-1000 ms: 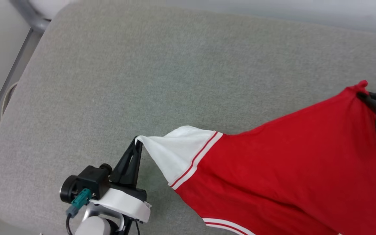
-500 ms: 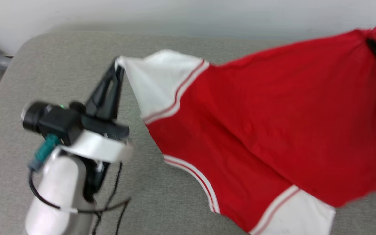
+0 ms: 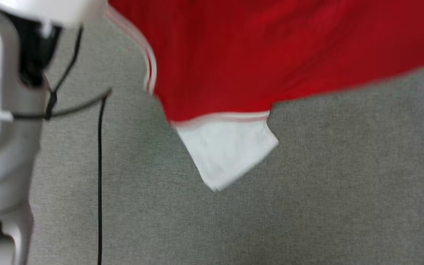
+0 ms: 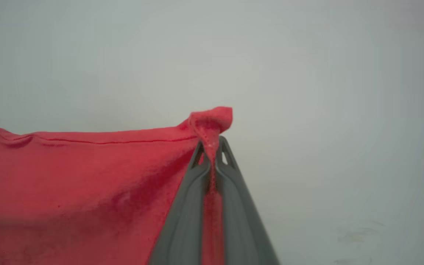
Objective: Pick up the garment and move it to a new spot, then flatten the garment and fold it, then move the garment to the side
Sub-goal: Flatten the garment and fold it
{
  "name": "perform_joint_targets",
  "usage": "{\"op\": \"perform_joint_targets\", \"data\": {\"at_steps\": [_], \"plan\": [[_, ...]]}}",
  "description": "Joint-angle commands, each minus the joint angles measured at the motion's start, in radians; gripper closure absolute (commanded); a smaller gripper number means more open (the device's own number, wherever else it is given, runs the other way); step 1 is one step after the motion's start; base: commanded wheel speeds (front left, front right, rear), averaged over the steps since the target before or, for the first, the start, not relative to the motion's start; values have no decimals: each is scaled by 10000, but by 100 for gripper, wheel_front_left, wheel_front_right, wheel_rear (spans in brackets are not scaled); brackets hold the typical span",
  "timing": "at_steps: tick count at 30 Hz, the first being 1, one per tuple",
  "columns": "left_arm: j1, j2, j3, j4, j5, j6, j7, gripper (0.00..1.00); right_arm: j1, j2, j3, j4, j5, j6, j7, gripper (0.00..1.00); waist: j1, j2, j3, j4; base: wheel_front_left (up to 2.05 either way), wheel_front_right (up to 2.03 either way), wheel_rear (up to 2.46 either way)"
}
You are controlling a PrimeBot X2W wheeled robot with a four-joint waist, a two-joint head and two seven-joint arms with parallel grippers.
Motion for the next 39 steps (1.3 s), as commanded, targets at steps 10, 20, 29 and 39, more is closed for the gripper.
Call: {"op": "perform_joint_targets", "data": {"at_steps": [10,20,29,39], "plan": [[-5492,821,-1027,2195,-416,-2,15,100,-4196,807,373,2134,-1115,-15,-887,100,-1,0,1484,-452,0,0,0],[-8278,1142,-1649,4180,-801,7,-608,100,-6760,1319,861,3772,-1222,-15,-1719,100,-1,0,2384,-431,0,0,0],[-8225,1122,-2061,5695,-1272,6,-1256,100,-7411,1385,1952,5216,-942,-15,-2273,100,-1,0,3285,-288,0,0,0],[-6388,1148,-2014,5493,-1912,6,-1478,100,-6185,1376,3298,6086,237,-15,-3106,100,-1,0,3362,-116,0,0,0]]}}
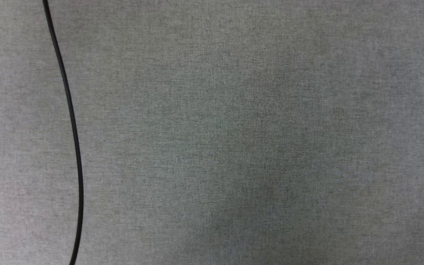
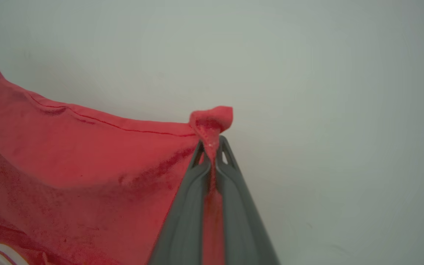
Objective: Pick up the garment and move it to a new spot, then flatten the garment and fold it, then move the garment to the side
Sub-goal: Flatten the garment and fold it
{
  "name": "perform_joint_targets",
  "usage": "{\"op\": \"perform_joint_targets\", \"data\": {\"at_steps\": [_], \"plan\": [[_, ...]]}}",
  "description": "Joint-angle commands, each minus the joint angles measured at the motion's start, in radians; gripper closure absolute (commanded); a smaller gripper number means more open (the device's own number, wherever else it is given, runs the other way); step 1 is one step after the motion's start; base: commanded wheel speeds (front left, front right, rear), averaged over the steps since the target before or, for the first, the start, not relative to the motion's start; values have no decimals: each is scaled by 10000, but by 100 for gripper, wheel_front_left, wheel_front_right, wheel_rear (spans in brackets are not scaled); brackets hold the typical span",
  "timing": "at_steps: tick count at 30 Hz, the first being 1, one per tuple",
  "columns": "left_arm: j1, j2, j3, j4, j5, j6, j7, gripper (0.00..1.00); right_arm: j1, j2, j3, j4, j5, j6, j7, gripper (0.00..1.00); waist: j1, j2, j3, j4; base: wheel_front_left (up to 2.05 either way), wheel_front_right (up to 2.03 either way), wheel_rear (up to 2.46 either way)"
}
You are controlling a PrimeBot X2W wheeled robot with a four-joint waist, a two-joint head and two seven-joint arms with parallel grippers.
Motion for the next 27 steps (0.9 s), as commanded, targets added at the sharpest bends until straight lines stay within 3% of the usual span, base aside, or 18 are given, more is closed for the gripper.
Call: {"op": "perform_joint_targets", "data": {"at_steps": [1,6,16,24,27], "plan": [[325,47,153,-171,-55,21,-65,100,257,-79,75,25,156,-15,-110,100,-1,0,-64,27,0,0,0],[2427,132,664,-1380,-18,115,-60,100,1502,-306,758,-270,979,-15,-507,100,-1,0,-478,48,0,0,0],[7418,338,1244,-4070,-101,830,-51,100,4798,-1232,2159,-1559,2401,-15,-836,100,-1,0,-2011,75,0,0,0],[11353,595,1331,-5224,-715,1383,-40,100,7461,-1559,2725,-2343,3377,-15,-921,100,-1,0,-3396,-39,0,0,0],[12615,446,1338,-5528,-1076,1542,-42,100,8478,-1746,2818,-2523,3666,-15,-954,100,-1,0,-3919,15,0,0,0]]}}
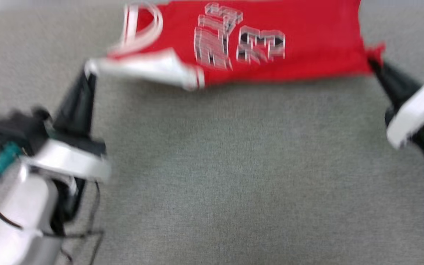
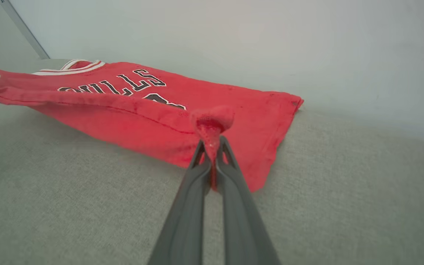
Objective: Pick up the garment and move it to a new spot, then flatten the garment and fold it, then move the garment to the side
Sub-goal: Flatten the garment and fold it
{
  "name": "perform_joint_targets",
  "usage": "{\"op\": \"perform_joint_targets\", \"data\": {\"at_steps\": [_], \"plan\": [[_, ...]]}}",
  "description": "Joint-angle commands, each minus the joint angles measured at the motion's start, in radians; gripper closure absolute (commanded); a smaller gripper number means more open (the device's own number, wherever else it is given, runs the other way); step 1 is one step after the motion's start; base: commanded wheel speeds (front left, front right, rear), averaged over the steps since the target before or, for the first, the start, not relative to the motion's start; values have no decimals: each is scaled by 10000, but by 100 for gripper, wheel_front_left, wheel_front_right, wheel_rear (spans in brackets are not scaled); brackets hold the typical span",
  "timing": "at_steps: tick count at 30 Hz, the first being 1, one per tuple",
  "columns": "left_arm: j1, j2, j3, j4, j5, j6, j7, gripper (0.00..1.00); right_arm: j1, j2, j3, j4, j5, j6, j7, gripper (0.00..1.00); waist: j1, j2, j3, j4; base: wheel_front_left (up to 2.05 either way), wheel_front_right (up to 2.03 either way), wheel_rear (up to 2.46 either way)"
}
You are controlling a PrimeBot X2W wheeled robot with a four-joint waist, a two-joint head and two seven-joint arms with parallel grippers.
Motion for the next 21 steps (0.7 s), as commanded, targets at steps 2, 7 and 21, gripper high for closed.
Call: {"op": "perform_joint_targets", "data": {"at_steps": [2,7,21], "plan": [[827,-72,-175,-4,-48,67,-10,100,812,-164,32,-116,215,-15,-64,100,2,-1,-769,53,0,0,0],[2361,-176,-509,132,-266,234,12,100,2419,-368,51,-360,473,-15,-171,100,2,-1,-1575,72,0,0,0],[5977,192,-741,-20,-1385,138,303,100,6232,-617,-464,-859,965,-15,-350,100,2,-1,-2954,108,0,0,0]]}}
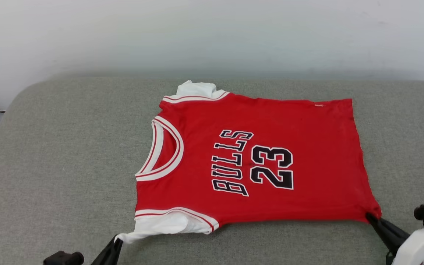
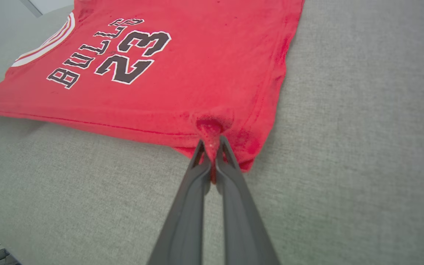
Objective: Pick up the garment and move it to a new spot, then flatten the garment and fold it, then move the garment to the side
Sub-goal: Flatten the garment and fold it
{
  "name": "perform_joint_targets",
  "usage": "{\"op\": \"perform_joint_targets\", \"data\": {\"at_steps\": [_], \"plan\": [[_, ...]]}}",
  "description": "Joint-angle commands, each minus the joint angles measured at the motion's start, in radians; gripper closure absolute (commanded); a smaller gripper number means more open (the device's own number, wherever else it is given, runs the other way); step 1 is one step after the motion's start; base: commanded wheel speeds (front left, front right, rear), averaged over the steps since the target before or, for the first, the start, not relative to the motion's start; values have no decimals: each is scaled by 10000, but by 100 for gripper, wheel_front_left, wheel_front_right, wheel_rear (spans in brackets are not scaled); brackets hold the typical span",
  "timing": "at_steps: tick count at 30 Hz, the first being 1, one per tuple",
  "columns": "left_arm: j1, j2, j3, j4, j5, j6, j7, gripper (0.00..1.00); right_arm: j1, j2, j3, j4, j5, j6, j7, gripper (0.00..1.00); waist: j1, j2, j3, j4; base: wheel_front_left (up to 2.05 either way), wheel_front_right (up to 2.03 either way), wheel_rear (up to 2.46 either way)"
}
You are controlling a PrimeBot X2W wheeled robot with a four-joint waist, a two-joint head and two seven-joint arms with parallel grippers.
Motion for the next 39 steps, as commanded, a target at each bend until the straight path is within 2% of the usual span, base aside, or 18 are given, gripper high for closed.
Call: {"op": "perform_joint_targets", "data": {"at_steps": [1,5,10,17,29,39], "plan": [[246,87,17,-53,-127,-17,42,100,436,3,-119,-41,105,-15,-33,100,3,-1,-145,44,0,0,0],[667,159,128,-141,-330,97,38,100,1061,-58,-310,-210,136,-15,-24,100,3,-1,-236,54,0,0,0],[1203,353,-112,-331,-439,-57,279,100,1756,-124,-665,-497,2,-15,47,100,3,-1,-286,21,0,0,0],[581,212,-172,-347,-201,-157,164,100,1901,-102,-1282,-993,-278,-15,284,100,3,-1,-211,11,0,0,0],[-2708,162,-364,605,298,-1097,475,100,1041,118,-2142,-1690,-697,-15,1012,100,3,-1,567,-313,0,0,0],[-5781,86,-872,2800,298,-1572,713,100,93,318,-2266,-1795,-829,-15,1498,100,3,-1,1748,-634,0,0,0]]}}
